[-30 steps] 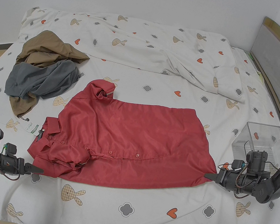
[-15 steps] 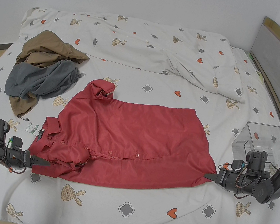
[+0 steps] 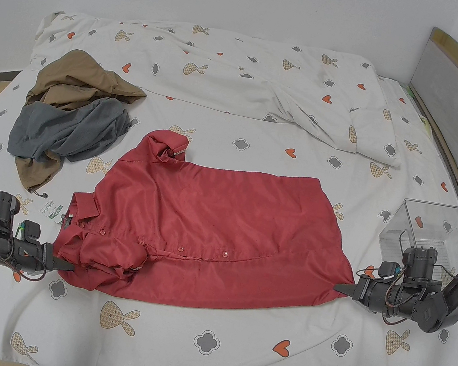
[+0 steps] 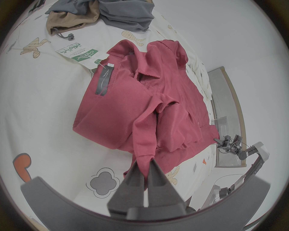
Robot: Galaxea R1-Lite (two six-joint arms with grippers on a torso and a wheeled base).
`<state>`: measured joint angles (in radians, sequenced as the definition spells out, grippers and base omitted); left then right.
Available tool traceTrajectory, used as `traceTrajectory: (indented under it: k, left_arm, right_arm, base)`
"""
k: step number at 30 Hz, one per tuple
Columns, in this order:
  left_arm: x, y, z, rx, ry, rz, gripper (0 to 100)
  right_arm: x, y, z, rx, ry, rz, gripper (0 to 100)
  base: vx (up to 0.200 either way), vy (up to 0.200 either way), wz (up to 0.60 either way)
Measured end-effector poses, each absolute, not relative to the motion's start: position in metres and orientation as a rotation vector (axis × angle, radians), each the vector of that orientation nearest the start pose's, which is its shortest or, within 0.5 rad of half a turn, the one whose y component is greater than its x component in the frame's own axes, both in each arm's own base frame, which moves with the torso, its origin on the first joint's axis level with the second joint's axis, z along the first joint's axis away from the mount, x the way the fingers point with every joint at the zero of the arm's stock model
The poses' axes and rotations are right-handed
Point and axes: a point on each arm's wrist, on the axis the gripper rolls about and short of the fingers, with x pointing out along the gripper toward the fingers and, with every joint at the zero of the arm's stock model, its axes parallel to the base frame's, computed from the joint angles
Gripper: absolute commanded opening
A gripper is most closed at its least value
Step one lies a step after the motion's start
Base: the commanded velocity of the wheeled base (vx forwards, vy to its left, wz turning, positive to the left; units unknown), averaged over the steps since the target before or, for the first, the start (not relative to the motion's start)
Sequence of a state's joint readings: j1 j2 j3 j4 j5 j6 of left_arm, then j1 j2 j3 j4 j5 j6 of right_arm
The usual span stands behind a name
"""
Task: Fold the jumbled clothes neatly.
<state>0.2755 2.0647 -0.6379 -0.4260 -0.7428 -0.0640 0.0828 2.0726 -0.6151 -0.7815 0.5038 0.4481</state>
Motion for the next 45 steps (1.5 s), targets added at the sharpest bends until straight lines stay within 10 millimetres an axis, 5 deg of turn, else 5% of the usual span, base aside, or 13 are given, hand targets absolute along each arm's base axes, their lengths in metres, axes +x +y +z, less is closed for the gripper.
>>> traceTrajectory:
  k: [11, 23, 45]
  left_arm:
    - [0.28, 0.065, 0.02, -0.561, 0.915, -0.388, 0]
    - [0.249, 0.068, 0.03, -0.588, 1.015, -0.357, 0]
    - [0.213, 0.065, 0.036, -0.508, 1.105, -0.318, 0]
  right_arm:
    - [0.314, 0.037, 0.036, 0.562, 0.791, 0.404, 0]
    - [0.298, 0.036, 0.039, 0.554, 0.811, 0.401, 0]
    - [0.229, 0.022, 0.029, 0.468, 0.917, 0.385, 0]
  base:
    - [0.0, 0.0, 0.0]
    - [0.0, 0.0, 0.0]
    - [0.0, 0.0, 0.0]
